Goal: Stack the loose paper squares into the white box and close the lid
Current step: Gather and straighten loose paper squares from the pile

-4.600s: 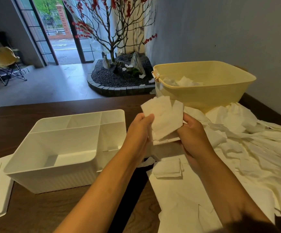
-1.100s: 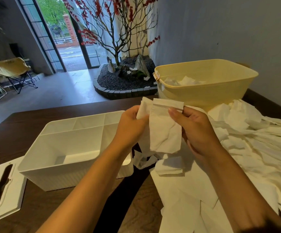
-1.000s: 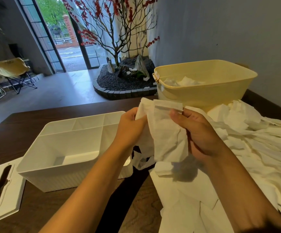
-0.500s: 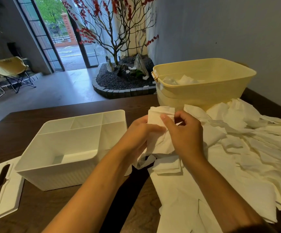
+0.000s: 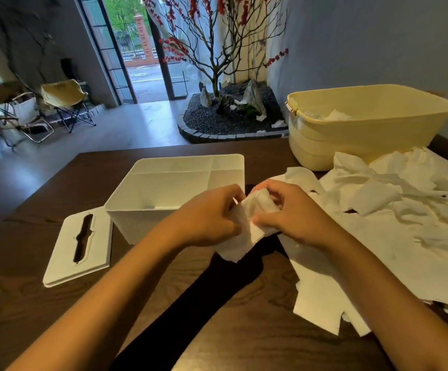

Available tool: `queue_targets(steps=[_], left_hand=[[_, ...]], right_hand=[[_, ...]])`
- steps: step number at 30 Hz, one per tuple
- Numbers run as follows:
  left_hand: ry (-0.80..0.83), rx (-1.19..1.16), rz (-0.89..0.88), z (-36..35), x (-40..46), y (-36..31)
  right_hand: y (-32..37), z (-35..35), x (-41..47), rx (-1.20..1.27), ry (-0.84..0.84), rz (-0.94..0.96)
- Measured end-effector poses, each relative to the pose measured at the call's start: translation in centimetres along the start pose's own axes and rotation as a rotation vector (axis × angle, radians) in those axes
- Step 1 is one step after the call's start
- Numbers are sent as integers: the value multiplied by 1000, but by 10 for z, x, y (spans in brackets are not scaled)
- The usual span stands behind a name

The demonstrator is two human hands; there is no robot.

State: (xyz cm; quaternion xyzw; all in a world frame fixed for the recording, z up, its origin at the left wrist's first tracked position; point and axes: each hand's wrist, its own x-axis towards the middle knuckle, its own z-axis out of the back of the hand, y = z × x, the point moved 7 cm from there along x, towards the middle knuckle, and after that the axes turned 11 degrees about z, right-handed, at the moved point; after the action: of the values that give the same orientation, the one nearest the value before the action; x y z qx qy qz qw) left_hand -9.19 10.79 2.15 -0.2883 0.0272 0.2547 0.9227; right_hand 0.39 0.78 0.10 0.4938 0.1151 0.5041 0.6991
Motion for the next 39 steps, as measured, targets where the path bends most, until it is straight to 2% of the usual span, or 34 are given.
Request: queue_targets(steps=[4,6,10,13,20,23,26,28,31,33,37,39], left_hand=[[-281,-330,-14,-7,-32,34],[-379,-504,-14,-23,-40,52],[-387,-843,70,-47,-40,75],[-430,-918,96,-49,-42,78],[-336,-1147,128,-56,-44,75],[-256,-1053,67,-63,-44,66],[-270,-900,-9,-58,-46,58],[-250,-689,-62,-46,-43,48],[-60,-266,-51,-44,-31,24],[-46,-134,-71,-41,-23,6],[-74,-291,-122,-42,3,-17],[-186,-387,-130,-45,16,-19]], right_hand=[[-2,-17,-25,153,-198,-119],[-9,-28,-33,193,-246,-198],[-23,-54,-46,193,-257,-322],[-21,-62,-54,163,-262,-343],[-20,-62,-60,122,-297,-314],[-18,-67,-62,82,-274,-256],[-14,-55,-57,12,-290,-212],[-7,-41,-51,-21,-278,-164],[5,-20,-44,-29,-190,-107],[10,-4,-40,-25,-165,-70],[8,36,-31,-29,-244,-36],[0,57,-26,-28,-280,-81]])
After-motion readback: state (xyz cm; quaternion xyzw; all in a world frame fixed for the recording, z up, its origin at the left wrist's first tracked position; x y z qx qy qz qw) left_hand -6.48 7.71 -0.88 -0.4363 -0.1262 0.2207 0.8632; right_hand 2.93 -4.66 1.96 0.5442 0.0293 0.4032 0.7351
